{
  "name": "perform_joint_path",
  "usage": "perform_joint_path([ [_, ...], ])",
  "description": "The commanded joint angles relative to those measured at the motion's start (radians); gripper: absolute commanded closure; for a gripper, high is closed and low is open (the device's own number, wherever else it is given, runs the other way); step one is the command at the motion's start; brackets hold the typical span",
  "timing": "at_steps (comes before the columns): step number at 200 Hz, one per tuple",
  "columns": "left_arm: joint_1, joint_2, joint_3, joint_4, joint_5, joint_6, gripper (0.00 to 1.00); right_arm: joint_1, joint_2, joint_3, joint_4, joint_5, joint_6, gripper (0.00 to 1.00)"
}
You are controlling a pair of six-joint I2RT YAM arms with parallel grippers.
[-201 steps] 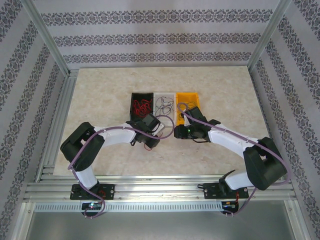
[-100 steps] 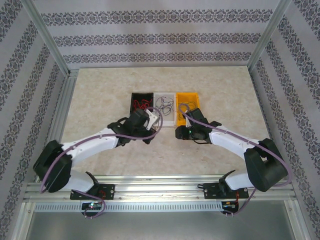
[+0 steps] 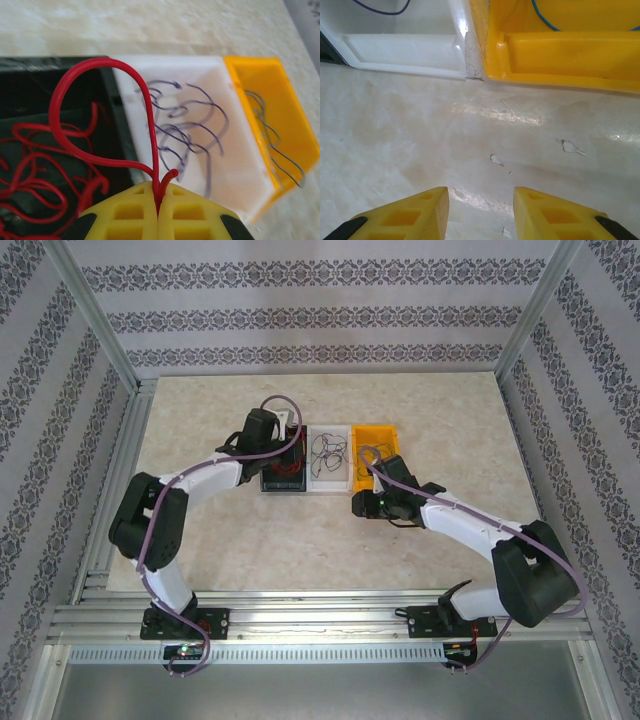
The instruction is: Untangle the cables
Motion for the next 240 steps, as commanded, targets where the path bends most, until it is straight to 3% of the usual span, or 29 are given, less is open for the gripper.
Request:
perform_joint_path([
  [1, 0.013, 0.027, 0.071, 0.025, -0.09, -0.02, 1.0, -0.016, -0.031, -0.015, -0.016, 0.02, -0.01, 0.6],
  [77, 0.021, 0.097, 0.104, -0.081, -0.209, -0.049, 1.0, -0.024, -0.05, -0.026, -0.021, 0.019, -0.007, 0.6],
  [180, 0.02, 0.137, 0.055, -0.083, -0.157, -0.092, 1.0, -0.026, -0.079, -0.051, -0.016, 0.026, 0.007, 0.59],
  [224, 0.02, 0.107, 0.11, -0.094, -0.173, -0.052, 0.63, -0.025, -0.086, -0.048, -0.015, 0.028, 0.013, 0.59],
  [240, 0.021, 0.074, 0.125, -0.094, -0.187, -0.043, 0.57, -0.026, -0.087, -0.046, -0.013, 0.028, 0.014, 0.59],
])
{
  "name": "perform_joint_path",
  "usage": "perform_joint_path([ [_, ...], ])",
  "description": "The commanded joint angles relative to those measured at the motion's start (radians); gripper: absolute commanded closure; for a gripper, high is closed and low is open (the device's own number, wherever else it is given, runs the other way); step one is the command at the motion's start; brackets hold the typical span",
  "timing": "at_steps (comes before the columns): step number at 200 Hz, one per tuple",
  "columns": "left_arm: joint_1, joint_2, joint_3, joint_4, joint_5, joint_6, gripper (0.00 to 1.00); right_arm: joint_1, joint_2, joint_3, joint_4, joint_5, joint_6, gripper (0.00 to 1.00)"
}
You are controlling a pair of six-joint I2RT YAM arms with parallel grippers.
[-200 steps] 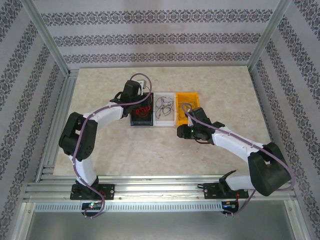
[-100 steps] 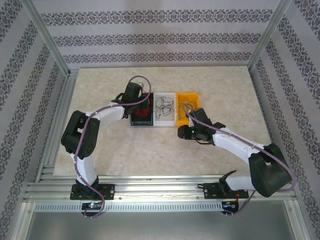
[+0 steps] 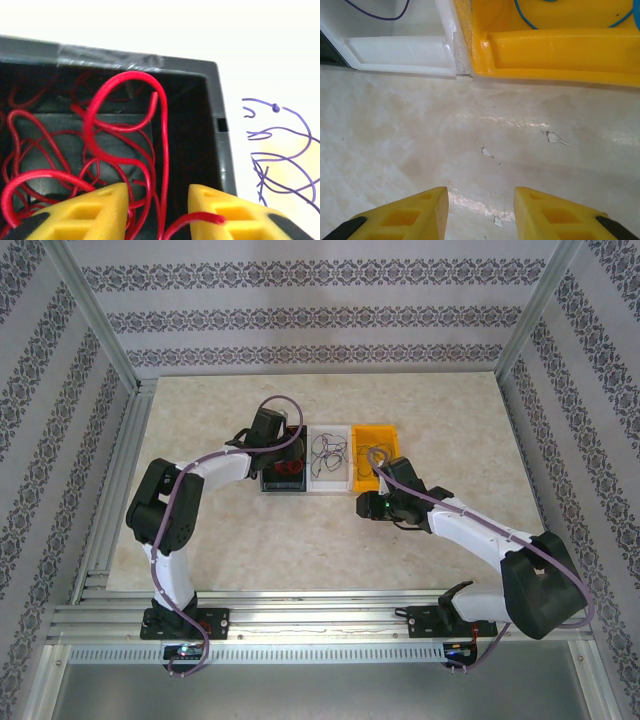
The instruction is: Untangle the cables
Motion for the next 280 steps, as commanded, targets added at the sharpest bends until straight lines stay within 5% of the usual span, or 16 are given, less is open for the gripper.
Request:
perform_joint_path([
  [1, 0.013, -0.053, 0.043, -0.022, -0.023, 0.026, 0.56, -0.009, -0.023, -0.008, -0.007, 0.023, 0.014, 0.6],
  [51, 0.013, -0.196, 0.026, 0.026, -0.077, 0.042, 0.5, -0.01, -0.03, -0.008, 0.0, 0.026, 0.017, 0.59],
  [78, 0.013, -0.316, -0.036, 0.037, -0.185, 0.061, 0.33, -0.017, -0.058, -0.01, -0.004, 0.063, 0.014, 0.59],
  [125, 0.033, -0.634, -0.298, -0.069, -0.547, 0.123, 0.0, -0.14, -0.267, -0.066, -0.03, 0.223, -0.036, 0.56],
  [159, 0.073, -0.835, -0.51, -0.201, -0.827, 0.145, 0.0, -0.213, -0.446, -0.135, 0.051, 0.536, -0.16, 0.22],
  [167, 0.083, -0.874, -0.561, -0.215, -0.875, 0.138, 0.0, -0.216, -0.472, -0.18, 0.146, 0.606, -0.223, 0.03],
  [195, 0.095, -0.929, -0.708, -0.151, -1.044, 0.131, 0.01, -0.244, -0.435, -0.332, 0.506, 0.641, -0.48, 0.02],
  [206, 0.124, -0.931, -0.702, -0.17, -1.035, 0.089, 0.0, -0.277, -0.358, -0.333, 0.547, 0.638, -0.48, 0.02],
  [236, 0.149, -0.794, -0.888, 0.438, -0.998, 0.427, 0.0, -0.342, -0.105, -0.363, 0.847, 0.604, -0.462, 0.02],
  [260, 0.178, -0.67, -0.832, 0.385, -0.945, 0.4, 0.01, -0.357, 0.038, -0.3, 0.999, 0.554, -0.509, 0.02],
  [280, 0.202, -0.595, -0.794, 0.436, -0.795, 0.445, 0.01, -0.448, 0.215, -0.314, 1.198, 0.299, -0.506, 0.02],
])
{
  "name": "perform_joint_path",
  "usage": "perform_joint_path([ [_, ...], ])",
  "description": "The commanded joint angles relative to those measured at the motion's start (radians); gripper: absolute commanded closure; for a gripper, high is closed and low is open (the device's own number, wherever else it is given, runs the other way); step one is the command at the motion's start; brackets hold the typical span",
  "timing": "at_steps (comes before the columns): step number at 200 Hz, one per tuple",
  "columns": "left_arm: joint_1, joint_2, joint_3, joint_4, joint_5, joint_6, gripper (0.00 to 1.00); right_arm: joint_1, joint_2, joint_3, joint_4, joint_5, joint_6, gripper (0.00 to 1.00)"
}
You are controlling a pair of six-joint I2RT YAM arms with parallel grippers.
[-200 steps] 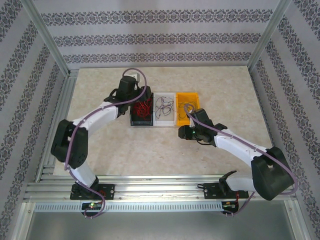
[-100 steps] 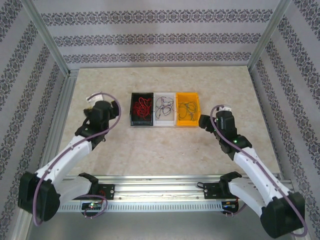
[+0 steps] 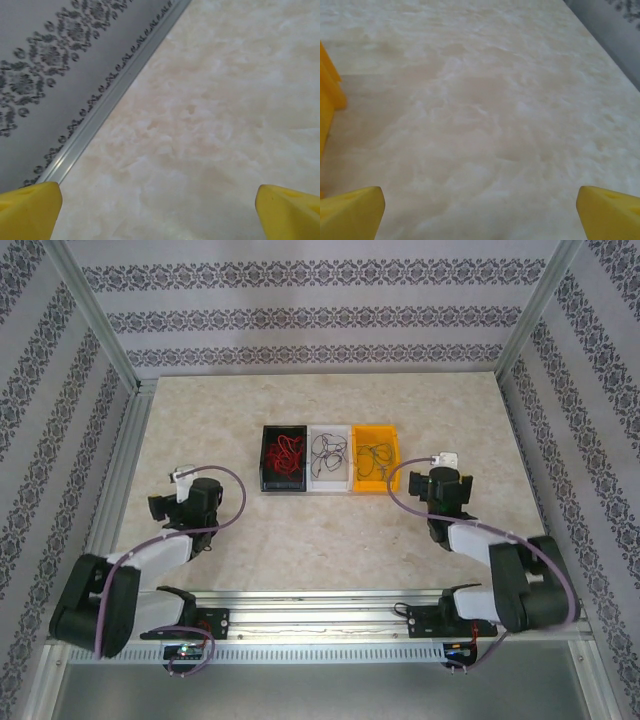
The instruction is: Untangle the cables
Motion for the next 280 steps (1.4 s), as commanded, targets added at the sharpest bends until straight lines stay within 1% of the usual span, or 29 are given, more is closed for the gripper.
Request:
perform_joint_path([
  [1, 0.028, 0.058, 0.062, 0.163, 0.137, 0.092, 0.01, -0.092, 0.163, 0.01, 0.375, -0.247, -0.025, 0.02],
  [7, 0.034, 0.078, 0.073, 0.17, 0.166, 0.102, 0.01, -0.128, 0.177, 0.005, 0.423, -0.303, 0.008, 0.02],
  [17, 0.048, 0.104, 0.091, 0.174, 0.21, 0.11, 0.01, -0.153, 0.129, 0.013, 0.314, -0.353, 0.015, 0.02],
  [31, 0.072, 0.125, 0.099, 0.2, 0.261, 0.119, 0.01, -0.153, 0.163, -0.004, 0.405, -0.357, 0.016, 0.02],
  [45, 0.101, 0.14, 0.096, 0.247, 0.337, 0.133, 0.01, -0.153, 0.137, 0.012, 0.33, -0.358, 0.013, 0.02],
  [56, 0.127, 0.164, 0.108, 0.269, 0.39, 0.138, 0.01, -0.154, 0.154, 0.005, 0.373, -0.36, 0.013, 0.02],
  [69, 0.149, 0.204, 0.132, 0.297, 0.44, 0.149, 0.01, -0.154, 0.142, 0.011, 0.343, -0.359, 0.013, 0.02],
  [79, 0.164, 0.234, 0.145, 0.333, 0.486, 0.163, 0.01, -0.153, 0.148, 0.007, 0.36, -0.36, 0.012, 0.02],
  [93, 0.195, 0.264, 0.18, 0.3, 0.593, 0.133, 0.01, -0.153, 0.145, 0.009, 0.352, -0.36, 0.01, 0.02],
  [100, 0.202, 0.289, 0.136, 0.4, 0.648, 0.133, 0.01, -0.153, 0.146, 0.008, 0.354, -0.361, 0.012, 0.02],
  [103, 0.203, 0.308, 0.108, 0.508, 0.67, 0.152, 0.01, -0.153, 0.145, 0.008, 0.354, -0.36, 0.012, 0.02],
  [106, 0.203, 0.32, 0.081, 0.571, 0.69, 0.164, 0.01, -0.154, 0.145, 0.008, 0.353, -0.362, 0.012, 0.02],
  [113, 0.208, 0.307, 0.044, 0.58, 0.742, 0.162, 0.01, -0.155, 0.145, 0.008, 0.354, -0.362, 0.013, 0.02],
  [119, 0.21, 0.341, -0.002, 0.73, 0.731, 0.166, 0.01, -0.154, 0.145, 0.009, 0.353, -0.362, 0.013, 0.02],
  [123, 0.21, 0.367, -0.015, 0.791, 0.709, 0.166, 0.01, -0.155, 0.145, 0.008, 0.354, -0.362, 0.013, 0.02],
  [135, 0.217, 0.323, 0.013, 0.65, 0.656, 0.116, 0.01, -0.154, 0.146, 0.009, 0.353, -0.362, 0.013, 0.02],
  [148, 0.218, 0.361, -0.006, 0.758, 0.656, 0.131, 0.01, -0.155, 0.147, 0.011, 0.351, -0.361, 0.013, 0.02],
  [161, 0.218, 0.337, 0.01, 0.681, 0.656, 0.119, 0.01, -0.155, 0.147, 0.014, 0.348, -0.359, 0.012, 0.02],
  [173, 0.219, 0.355, -0.001, 0.743, 0.654, 0.13, 0.01, -0.151, 0.148, 0.015, 0.344, -0.352, 0.01, 0.02],
  [180, 0.218, 0.348, 0.003, 0.716, 0.654, 0.127, 0.01, -0.145, 0.147, 0.016, 0.341, -0.339, 0.007, 0.02],
  [186, 0.218, 0.342, 0.007, 0.698, 0.654, 0.123, 0.01, -0.137, 0.147, 0.017, 0.338, -0.318, 0.004, 0.02],
  [197, 0.217, 0.353, 0.0, 0.735, 0.652, 0.13, 0.0, -0.108, 0.144, 0.017, 0.336, -0.249, -0.012, 0.02],
  [204, 0.217, 0.348, 0.003, 0.715, 0.651, 0.126, 0.01, -0.094, 0.145, 0.019, 0.335, -0.221, -0.017, 0.02],
  [246, 0.216, 0.351, 0.003, 0.72, 0.648, 0.128, 0.0, -0.087, 0.147, 0.016, 0.34, -0.22, -0.027, 0.02],
  [280, 0.214, 0.35, 0.009, 0.71, 0.642, 0.131, 0.0, -0.126, 0.153, 0.038, 0.306, -0.324, -0.014, 0.02],
])
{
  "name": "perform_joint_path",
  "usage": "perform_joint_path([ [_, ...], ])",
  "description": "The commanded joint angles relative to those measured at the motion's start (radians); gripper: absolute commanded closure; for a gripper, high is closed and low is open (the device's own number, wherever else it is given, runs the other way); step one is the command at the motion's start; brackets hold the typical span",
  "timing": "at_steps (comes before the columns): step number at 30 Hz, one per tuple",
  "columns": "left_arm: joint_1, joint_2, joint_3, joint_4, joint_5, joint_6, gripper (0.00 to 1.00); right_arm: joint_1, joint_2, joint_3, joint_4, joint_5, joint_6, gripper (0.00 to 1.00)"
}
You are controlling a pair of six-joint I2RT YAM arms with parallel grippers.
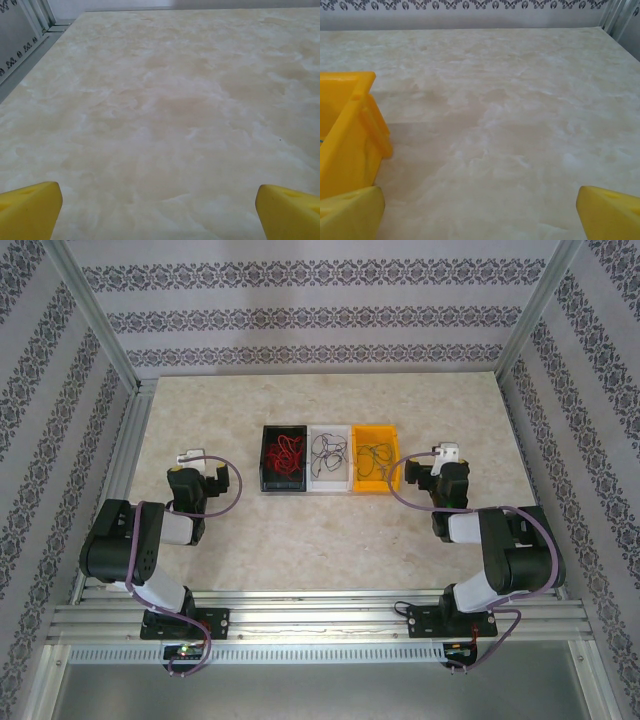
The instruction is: Untangle the cables
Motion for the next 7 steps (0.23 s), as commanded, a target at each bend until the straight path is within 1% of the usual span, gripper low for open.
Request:
perform_joint_path([
  [1, 0.008, 0.0, 0.012, 0.053, 0.0, -0.004, 0.0, -0.022, -0.001, 0.032, -0.002, -0.06, -0.008, 0.02],
  [7, 0.007, 0.001, 0.011, 0.054, -0.002, -0.003, 0.0, -0.029, -0.004, 0.024, 0.008, -0.085, -0.009, 0.02],
])
